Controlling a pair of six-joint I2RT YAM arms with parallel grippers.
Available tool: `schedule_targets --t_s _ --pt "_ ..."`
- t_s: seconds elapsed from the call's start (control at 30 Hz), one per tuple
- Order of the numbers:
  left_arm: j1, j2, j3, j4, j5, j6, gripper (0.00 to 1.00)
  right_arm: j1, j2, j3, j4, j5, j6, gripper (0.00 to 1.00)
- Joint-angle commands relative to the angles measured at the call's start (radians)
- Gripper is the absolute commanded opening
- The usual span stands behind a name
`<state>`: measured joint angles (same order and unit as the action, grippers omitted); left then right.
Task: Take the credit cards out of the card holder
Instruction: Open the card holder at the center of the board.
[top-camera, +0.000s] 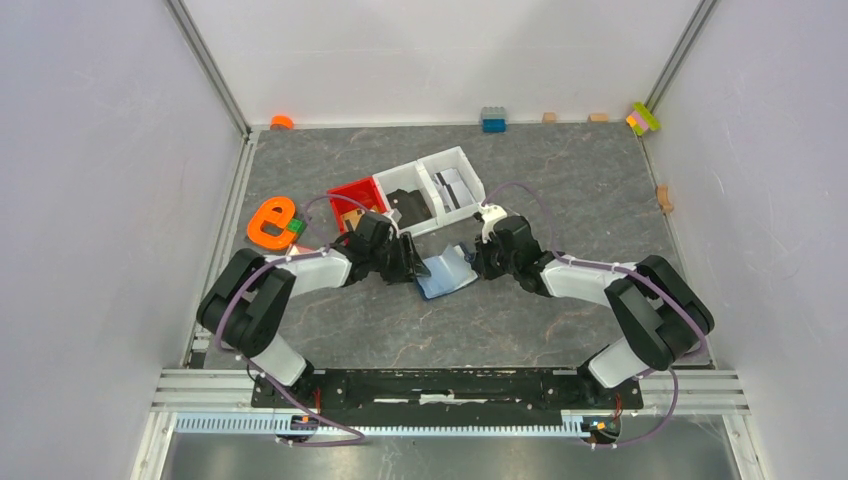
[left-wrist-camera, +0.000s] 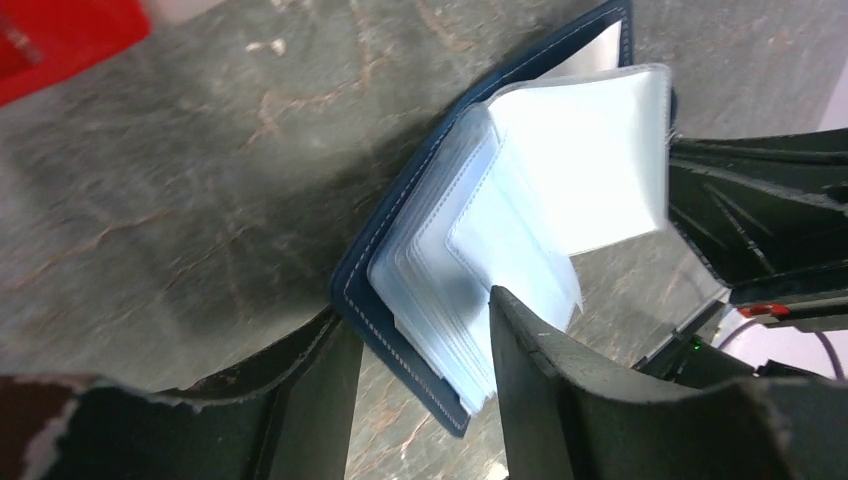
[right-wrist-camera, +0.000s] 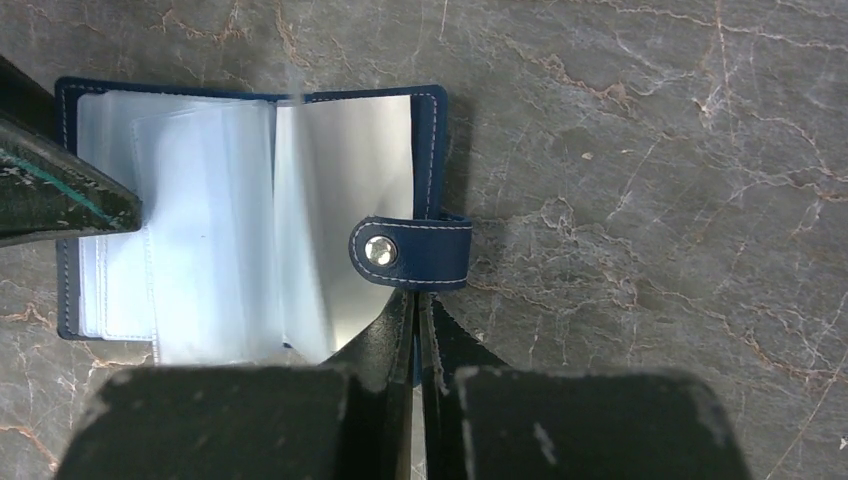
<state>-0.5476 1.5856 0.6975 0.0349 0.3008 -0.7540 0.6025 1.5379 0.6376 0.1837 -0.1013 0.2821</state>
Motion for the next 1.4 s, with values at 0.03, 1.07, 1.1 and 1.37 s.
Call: schedule_targets --t_s 0.03,1.07,1.1,1.37 --pt "-0.002 0.049 0.047 0.103 0.126 -0.024 0.56 0.0 0.007 0.028 -0.004 -0.06 -0.017 0.08" --pt "-0.003 -0.033 0.055 0.066 0.133 0.038 0.33 0.21 -0.023 0.119 -0.11 0.066 -0.123 0.98" --pt "-0.003 -0.038 0.053 0.066 0.128 0.037 0.34 0.211 -0.021 0.12 -0.11 0.073 -0.123 0.98" --pt "-0.003 -0.071 0.05 0.043 0.109 0.046 0.44 0.211 -0.044 0.115 -0.119 0.184 -0.105 0.77"
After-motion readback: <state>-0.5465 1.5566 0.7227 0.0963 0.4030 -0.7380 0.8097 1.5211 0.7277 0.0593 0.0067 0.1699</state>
